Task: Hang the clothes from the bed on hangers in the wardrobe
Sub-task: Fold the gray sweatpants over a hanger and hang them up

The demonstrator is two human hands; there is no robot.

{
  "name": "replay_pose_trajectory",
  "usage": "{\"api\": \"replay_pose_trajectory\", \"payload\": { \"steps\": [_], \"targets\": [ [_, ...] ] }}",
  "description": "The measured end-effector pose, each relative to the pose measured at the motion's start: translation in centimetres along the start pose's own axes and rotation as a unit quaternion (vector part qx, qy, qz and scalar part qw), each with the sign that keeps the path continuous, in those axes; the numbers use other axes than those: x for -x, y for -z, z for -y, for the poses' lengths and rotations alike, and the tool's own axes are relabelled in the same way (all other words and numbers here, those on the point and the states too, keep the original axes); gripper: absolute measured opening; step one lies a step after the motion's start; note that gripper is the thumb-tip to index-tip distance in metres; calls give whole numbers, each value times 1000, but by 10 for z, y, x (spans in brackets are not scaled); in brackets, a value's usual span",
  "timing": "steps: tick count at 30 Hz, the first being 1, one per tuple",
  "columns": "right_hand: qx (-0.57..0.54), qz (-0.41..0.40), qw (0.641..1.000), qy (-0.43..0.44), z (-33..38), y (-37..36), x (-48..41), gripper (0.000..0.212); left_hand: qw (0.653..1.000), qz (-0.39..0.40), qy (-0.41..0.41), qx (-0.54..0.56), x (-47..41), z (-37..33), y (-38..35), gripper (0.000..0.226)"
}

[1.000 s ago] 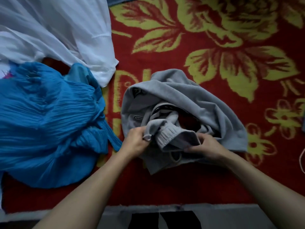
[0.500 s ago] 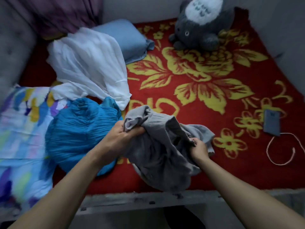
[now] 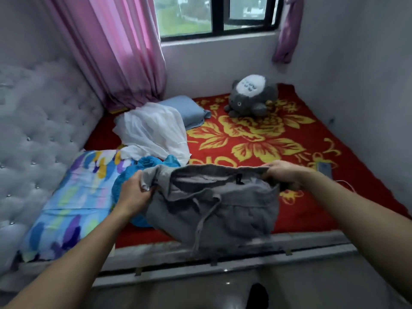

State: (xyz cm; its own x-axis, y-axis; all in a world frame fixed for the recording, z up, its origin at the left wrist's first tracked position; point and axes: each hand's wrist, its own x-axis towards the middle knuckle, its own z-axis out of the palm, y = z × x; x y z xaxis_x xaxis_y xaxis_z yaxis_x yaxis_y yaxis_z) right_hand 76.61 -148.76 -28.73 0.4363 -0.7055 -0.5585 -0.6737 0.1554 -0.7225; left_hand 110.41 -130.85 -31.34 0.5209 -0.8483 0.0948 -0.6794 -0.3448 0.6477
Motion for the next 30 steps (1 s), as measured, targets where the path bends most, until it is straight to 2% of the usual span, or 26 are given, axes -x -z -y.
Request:
{"api": "replay_pose_trajectory", "payload": {
  "steps": [3, 4, 6, 7, 9, 11, 12, 13, 15, 16, 18, 19, 22, 24, 26, 28, 30],
  "targets": [
    [-14, -31, 996, 81, 47, 26, 54, 25, 990, -8, -87, -112, 31, -31, 15, 62],
    [-5, -35, 994, 106, 60, 36, 69, 30, 982, -13, -107, -154, 37, -42, 23, 56],
    [53, -44, 986, 150, 81, 56, 100, 47, 975, -18, -151, -162, 48, -68, 47, 24],
    [88, -56, 981, 162, 89, 65, 117, 55, 977, -11, -175, -120, 55, -80, 61, 14],
    [155, -115, 965, 179, 93, 82, 146, 58, 981, 6, -195, -1, 69, -102, 86, 13],
    [209, -190, 938, 202, 84, 96, 166, 45, 978, 16, -169, 120, 93, -131, 103, 21],
    [235, -222, 923, 209, 76, 103, 175, 36, 971, 5, -155, 181, 104, -148, 107, 17],
    [269, -253, 907, 204, 66, 110, 184, 26, 960, -17, -143, 240, 116, -166, 109, 12],
    [301, -314, 885, 168, 41, 122, 202, 11, 923, -58, -125, 360, 137, -200, 115, 21],
    [271, -320, 898, 137, 28, 129, 208, 15, 904, -74, -111, 406, 147, -213, 119, 25],
    [103, -244, 960, 91, 8, 135, 225, 23, 900, -74, -95, 418, 169, -232, 130, 39],
    [8, -204, 975, 90, 4, 135, 235, 23, 909, -38, -103, 402, 181, -239, 136, 42],
    [-196, -144, 959, 143, 8, 128, 260, 16, 925, 112, -151, 329, 218, -255, 153, 43],
    [-253, -94, 948, 171, 20, 123, 278, 23, 936, 148, -158, 278, 239, -258, 165, 52],
    [-257, -41, 947, 189, 34, 119, 294, 30, 945, 81, -141, 285, 250, -260, 175, 56],
    [-222, 9, 950, 218, 45, 117, 317, 29, 935, -18, -109, 336, 251, -258, 182, 35],
    [-154, 61, 955, 246, 50, 121, 338, 47, 914, -97, -69, 388, 250, -252, 188, 7]
  ]
}}
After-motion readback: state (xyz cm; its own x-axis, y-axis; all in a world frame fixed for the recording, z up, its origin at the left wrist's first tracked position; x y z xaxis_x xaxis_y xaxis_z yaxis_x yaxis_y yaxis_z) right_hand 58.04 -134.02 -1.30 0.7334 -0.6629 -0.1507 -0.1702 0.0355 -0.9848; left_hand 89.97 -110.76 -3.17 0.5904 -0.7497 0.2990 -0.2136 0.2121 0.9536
